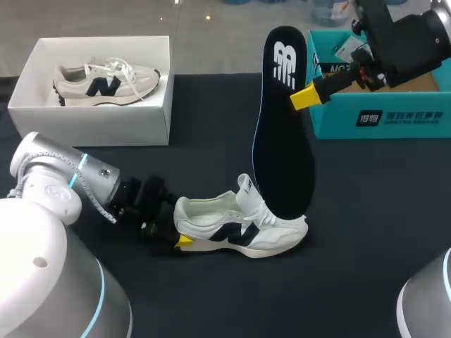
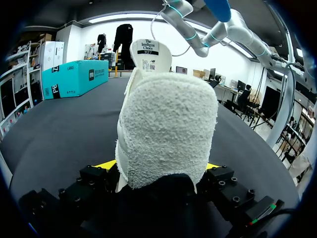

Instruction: Take the shoe out of the shoebox, open the shoe tongue, remove and reinsert the insole, then place the shoe into the shoebox

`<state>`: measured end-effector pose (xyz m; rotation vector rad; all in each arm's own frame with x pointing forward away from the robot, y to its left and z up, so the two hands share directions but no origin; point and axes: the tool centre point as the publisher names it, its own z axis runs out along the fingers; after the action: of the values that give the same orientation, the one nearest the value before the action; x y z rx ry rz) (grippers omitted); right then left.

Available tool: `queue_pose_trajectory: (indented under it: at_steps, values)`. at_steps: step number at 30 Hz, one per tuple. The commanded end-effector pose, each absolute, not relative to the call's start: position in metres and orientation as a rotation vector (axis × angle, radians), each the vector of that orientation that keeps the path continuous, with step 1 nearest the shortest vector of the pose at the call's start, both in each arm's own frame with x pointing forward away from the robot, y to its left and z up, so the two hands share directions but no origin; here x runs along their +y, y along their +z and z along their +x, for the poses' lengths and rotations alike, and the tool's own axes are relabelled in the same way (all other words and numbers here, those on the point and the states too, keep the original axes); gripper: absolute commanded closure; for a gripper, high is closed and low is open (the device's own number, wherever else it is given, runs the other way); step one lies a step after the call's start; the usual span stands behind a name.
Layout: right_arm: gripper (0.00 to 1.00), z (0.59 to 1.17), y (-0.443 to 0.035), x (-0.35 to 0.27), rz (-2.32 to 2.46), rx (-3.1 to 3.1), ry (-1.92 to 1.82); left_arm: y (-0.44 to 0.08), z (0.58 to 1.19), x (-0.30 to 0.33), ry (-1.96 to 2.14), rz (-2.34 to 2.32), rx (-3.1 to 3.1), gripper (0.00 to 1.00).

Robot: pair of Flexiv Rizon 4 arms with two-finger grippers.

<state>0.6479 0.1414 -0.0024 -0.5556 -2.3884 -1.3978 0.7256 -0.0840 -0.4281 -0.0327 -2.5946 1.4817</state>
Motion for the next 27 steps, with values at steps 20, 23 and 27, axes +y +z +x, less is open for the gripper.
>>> queue_pose_trajectory:
  at_steps: [20, 23, 27]
  values:
    - [1.0, 0.637, -0.009, 0.139, -0.605, -2.389, -1.411, -0.428, 0.734, -0.08, 1.424, -0.02, -2.628, 0.0]
    - [1.0, 0.637, -0.009, 0.139, -0.605, -2.389, -1.411, -0.427, 0.737, -0.078, 1.404, -0.02, -2.639, 0.0]
    - [1.0, 0.637, -0.009, 0.139, -0.605, -2.389, -1.411, -0.427, 0.741, -0.075, 1.335, -0.023, -2.687, 0.0]
